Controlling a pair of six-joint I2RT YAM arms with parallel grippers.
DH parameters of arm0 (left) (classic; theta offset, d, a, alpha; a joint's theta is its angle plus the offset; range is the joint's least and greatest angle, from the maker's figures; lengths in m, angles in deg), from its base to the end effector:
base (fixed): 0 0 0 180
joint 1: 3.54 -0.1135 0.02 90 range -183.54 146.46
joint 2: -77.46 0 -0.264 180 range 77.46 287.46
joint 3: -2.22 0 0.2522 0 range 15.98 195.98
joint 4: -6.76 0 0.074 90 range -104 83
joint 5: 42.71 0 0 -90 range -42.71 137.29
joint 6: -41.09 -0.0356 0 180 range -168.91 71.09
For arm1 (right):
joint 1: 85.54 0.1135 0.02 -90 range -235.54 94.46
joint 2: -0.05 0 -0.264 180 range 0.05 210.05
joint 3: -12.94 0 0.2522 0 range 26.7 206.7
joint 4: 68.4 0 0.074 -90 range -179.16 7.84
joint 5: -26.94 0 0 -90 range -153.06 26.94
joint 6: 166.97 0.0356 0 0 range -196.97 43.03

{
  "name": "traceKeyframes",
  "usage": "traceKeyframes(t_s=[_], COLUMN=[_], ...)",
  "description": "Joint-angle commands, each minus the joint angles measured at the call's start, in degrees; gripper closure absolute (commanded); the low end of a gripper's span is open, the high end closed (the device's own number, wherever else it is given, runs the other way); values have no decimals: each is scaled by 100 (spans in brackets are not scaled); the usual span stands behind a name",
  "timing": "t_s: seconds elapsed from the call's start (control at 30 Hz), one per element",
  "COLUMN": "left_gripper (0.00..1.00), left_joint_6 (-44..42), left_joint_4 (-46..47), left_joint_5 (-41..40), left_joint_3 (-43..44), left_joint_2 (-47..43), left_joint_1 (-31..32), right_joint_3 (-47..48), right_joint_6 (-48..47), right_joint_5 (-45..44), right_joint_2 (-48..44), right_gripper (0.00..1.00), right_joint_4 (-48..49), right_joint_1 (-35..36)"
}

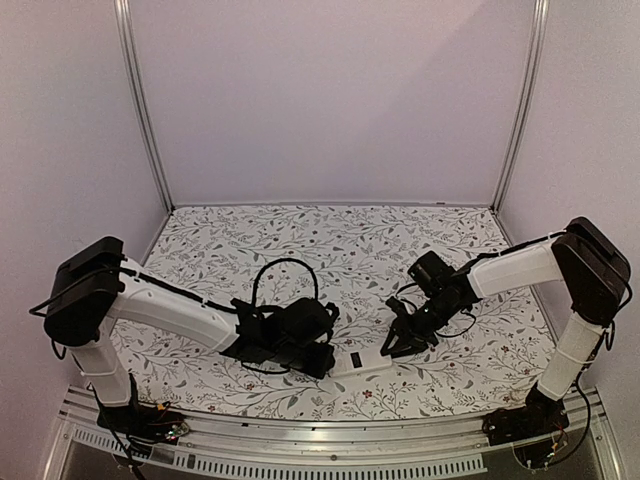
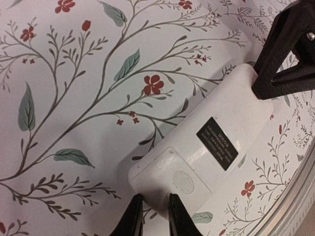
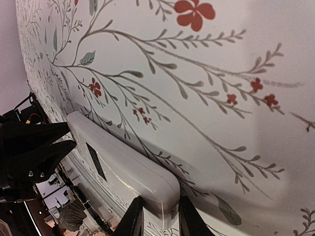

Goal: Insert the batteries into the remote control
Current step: Press the battery cover on the remote control, then pick up the remote control from the center of the board.

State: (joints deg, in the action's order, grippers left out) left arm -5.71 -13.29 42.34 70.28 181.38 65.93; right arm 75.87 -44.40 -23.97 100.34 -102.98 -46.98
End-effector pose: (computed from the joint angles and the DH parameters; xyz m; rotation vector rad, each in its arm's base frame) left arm 0.1254 -0.3260 0.1314 0.5733 2.6129 -0.6184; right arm 0.2199 0.2040 0.1236 0.3038 -2.7852 -1.0663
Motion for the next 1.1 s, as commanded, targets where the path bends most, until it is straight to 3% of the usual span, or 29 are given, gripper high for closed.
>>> traceKeyframes(t_s=[0.0,0.1,0.33,0.43,0.6,0.77,0.97,1.07], left_gripper=[81,76,48,31,2,1,2,4], left_joint_6=[48,-79,-1023,-1788,-2983,-3746,-4122,-4267], left_joint_4=[811,681,-153,-658,-1364,-2134,-2643,-2908], left_joint_5=[1322,1210,890,756,1013,1501,1424,1294], left_joint_3=[-25,15,-255,58,815,1860,2906,3276], left_joint_2=[657,559,-523,-829,-539,291,1183,1537], left_joint_1=[216,189,-518,-633,-620,-591,-479,-395], right_joint_3=[56,58,-249,-353,-390,-457,-467,-509], right_joint_6=[210,223,-12,-101,-329,-548,-891,-978], right_joint_5=[555,498,265,173,63,-18,-488,-815], right_joint_2=[166,143,-245,-487,-868,-1366,-2507,-3186], right_gripper=[77,77,70,64,55,49,46,38], right_joint_4=[793,757,419,296,7,-200,-527,-585], right_joint_1=[321,296,-277,-455,-667,-1052,-1320,-1390])
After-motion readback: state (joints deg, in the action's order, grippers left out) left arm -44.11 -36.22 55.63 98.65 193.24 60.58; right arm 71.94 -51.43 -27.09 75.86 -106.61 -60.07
